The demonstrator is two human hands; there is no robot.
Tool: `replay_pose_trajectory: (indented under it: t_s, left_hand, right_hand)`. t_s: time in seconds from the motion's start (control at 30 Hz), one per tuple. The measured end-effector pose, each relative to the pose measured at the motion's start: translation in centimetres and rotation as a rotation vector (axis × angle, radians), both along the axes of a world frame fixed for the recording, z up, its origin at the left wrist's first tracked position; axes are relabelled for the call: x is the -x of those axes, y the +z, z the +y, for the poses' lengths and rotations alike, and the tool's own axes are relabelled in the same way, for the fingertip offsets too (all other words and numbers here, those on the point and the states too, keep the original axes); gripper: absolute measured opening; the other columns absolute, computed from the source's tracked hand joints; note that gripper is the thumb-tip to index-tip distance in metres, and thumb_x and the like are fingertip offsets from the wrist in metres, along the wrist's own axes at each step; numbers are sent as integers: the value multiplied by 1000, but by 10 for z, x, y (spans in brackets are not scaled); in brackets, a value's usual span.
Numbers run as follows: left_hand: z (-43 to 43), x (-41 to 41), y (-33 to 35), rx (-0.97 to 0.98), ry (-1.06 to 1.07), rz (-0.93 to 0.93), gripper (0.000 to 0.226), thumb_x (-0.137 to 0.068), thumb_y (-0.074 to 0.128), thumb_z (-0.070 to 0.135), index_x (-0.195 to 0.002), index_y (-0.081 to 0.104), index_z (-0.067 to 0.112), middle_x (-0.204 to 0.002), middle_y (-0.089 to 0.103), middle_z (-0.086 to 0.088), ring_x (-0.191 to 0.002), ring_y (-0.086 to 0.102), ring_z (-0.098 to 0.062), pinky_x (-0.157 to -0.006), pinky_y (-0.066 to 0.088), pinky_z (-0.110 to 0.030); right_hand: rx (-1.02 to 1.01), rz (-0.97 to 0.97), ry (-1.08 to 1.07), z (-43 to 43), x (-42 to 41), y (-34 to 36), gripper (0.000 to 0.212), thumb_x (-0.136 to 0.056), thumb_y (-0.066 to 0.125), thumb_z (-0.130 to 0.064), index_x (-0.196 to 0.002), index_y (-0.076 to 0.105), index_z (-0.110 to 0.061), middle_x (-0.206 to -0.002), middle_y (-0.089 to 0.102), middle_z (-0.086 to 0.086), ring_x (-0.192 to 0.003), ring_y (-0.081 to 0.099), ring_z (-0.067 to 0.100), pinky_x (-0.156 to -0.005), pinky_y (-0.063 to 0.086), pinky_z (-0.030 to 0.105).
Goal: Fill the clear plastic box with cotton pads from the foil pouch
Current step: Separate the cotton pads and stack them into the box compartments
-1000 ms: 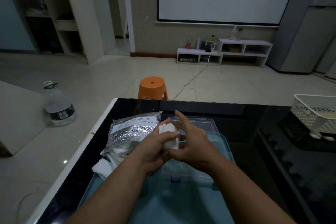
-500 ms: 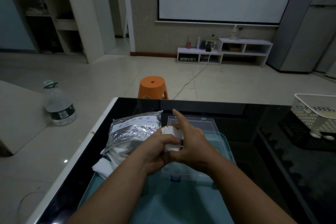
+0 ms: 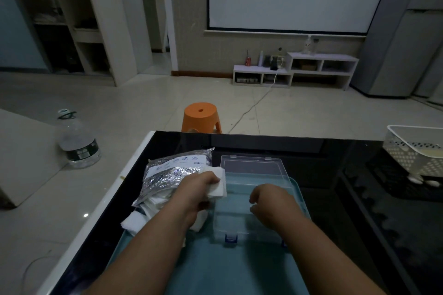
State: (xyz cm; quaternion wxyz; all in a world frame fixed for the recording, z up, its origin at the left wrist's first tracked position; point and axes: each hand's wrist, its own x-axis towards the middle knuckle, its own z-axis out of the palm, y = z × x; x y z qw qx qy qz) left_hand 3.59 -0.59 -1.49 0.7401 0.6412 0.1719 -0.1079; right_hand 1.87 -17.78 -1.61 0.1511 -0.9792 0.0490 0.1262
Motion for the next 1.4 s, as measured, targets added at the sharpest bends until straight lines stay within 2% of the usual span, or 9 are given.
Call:
replay_pose_trajectory:
  t_s: [0.37,0.47,0.57,0.7,0.93,1.07,1.17,1.3,1.4]
  left_hand:
    - [4,0,-6,-129,-7,-62,8,-78,71,1,-76,64,4,-66,56,-12,-51,45,-18,-50,40,-23]
    - [3,2,-7,-148,-3,-78,27,-74,76,3,-95,60,8,-81,66,-18,-61,55,-23,-54,45,-27]
    - [0,4,-6,-161,0,-98,34,-76,75,1,-96,50,11,-76,62,-16,-58,51,-21,-53,42,-28]
    - [-5,7,-6,-213,-53,-112,25,-80,72,3,-87,50,12,-72,62,-11,-54,52,-17,-51,42,-26]
    - [-10,3,-13,-332,-28,-181,16,-81,71,8,-91,59,12,-79,68,-15,-62,61,-24,-58,52,-33]
    - [-11,-1,-22,-536,-21,-219,13,-79,74,15,-91,69,19,-82,72,-4,-73,68,-21,-78,59,-42]
    - [-12,1,-20,-719,-47,-244,22,-79,73,24,-101,74,20,-96,74,0,-88,68,-18,-87,55,-35]
    - [-16,5,-17,-901,-69,-273,24,-84,65,24,-107,73,22,-107,72,1,-97,65,-18,-82,48,-24]
    - [-17,7,-20,-943,-68,-267,22,-82,64,21,-103,67,27,-100,70,0,-90,64,-19,-72,46,-25]
  right_hand:
    - [65,121,-16,-4,-12,-10,22,-85,67,-16,-106,69,-19,-111,64,4,-100,60,21,-94,51,38]
    - [-193,-30,-66,-4,-6,-6,21,-90,61,-16,-110,64,-22,-109,62,0,-99,59,17,-91,51,34]
    - [-592,-190,-139,2,-1,1,9,-93,58,-28,-101,57,-25,-101,62,-2,-93,61,17,-89,54,40]
    - [-908,-55,-156,11,2,4,18,-93,61,-32,-104,50,-23,-101,63,5,-93,64,21,-82,54,37]
    - [-866,-150,-163,13,-8,-3,11,-88,66,-17,-86,56,-13,-92,67,7,-79,65,19,-65,54,29]
    - [-608,-205,-100,16,-11,-11,10,-87,65,-28,-83,60,-21,-87,67,-1,-82,64,17,-80,56,40]
    - [-545,-208,-98,17,-12,-15,12,-89,63,-33,-83,59,-24,-87,66,-3,-82,61,14,-80,55,39]
    - [-537,-175,-126,16,-14,-19,8,-87,66,-27,-84,59,-25,-90,65,-3,-83,62,15,-80,55,39]
    - [-507,-132,-132,17,-13,-23,8,-87,66,-23,-83,60,-25,-90,65,-3,-84,63,17,-82,55,42]
